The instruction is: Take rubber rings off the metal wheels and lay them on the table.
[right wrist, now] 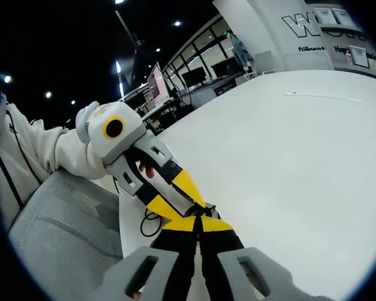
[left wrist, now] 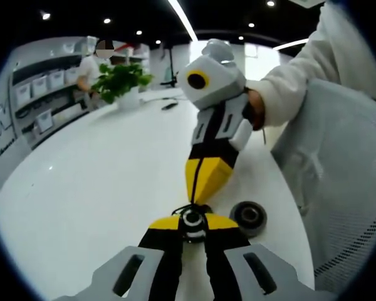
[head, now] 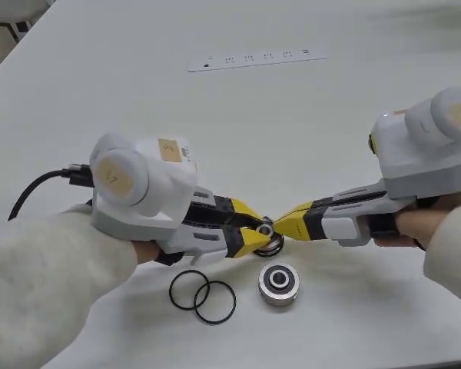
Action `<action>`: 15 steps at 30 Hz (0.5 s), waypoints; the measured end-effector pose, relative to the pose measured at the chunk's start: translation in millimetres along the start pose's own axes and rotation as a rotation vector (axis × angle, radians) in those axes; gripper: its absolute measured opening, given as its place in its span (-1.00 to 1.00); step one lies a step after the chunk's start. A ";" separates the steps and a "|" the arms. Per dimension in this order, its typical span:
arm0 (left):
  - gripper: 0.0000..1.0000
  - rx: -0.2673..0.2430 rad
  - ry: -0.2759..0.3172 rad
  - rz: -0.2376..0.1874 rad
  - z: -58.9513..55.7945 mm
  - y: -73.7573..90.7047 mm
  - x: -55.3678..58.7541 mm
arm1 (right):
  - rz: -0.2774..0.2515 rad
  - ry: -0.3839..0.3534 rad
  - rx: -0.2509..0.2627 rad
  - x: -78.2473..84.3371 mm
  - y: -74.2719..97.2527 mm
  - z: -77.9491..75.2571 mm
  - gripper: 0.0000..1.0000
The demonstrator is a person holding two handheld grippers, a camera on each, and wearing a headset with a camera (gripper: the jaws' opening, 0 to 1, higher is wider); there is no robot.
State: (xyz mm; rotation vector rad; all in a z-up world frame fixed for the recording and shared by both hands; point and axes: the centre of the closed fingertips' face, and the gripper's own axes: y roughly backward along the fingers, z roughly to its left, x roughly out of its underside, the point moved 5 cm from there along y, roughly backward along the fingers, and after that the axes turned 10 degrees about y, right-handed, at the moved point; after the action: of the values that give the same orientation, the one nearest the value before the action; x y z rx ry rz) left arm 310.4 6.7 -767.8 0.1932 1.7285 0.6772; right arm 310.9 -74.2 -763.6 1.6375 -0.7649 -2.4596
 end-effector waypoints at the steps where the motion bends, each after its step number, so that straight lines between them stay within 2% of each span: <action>1: -0.73 0.000 0.000 -0.001 0.1 0.0 0.1 | -0.002 -0.001 -0.003 -0.2 0.0 0.3 -1.00; 3: -0.73 0.000 0.002 -0.003 0.4 0.0 0.3 | -0.004 0.004 -0.006 -1.1 -0.1 1.0 -1.00; 5: -0.73 0.001 0.016 -0.008 0.8 0.1 0.5 | -0.044 -0.007 -0.016 -7.9 1.6 2.8 -1.00; 8: -0.73 0.000 0.017 -0.012 0.5 0.1 0.6 | -0.031 0.018 0.008 -8.3 2.8 -1.4 -1.00; 12: -0.72 -0.006 0.017 -0.021 -1.0 0.1 0.7 | -0.026 0.010 0.008 -4.5 2.9 -1.5 -1.00; 15: -0.71 0.002 0.042 -0.031 -0.8 0.7 1.0 | -0.020 0.018 0.008 -4.3 3.0 -1.4 -1.00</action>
State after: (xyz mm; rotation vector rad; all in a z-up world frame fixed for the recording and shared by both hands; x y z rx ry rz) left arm 309.2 7.5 -768.1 0.1544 1.7693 0.6614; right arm 313.4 -75.8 -759.1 1.6755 -0.7614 -2.4549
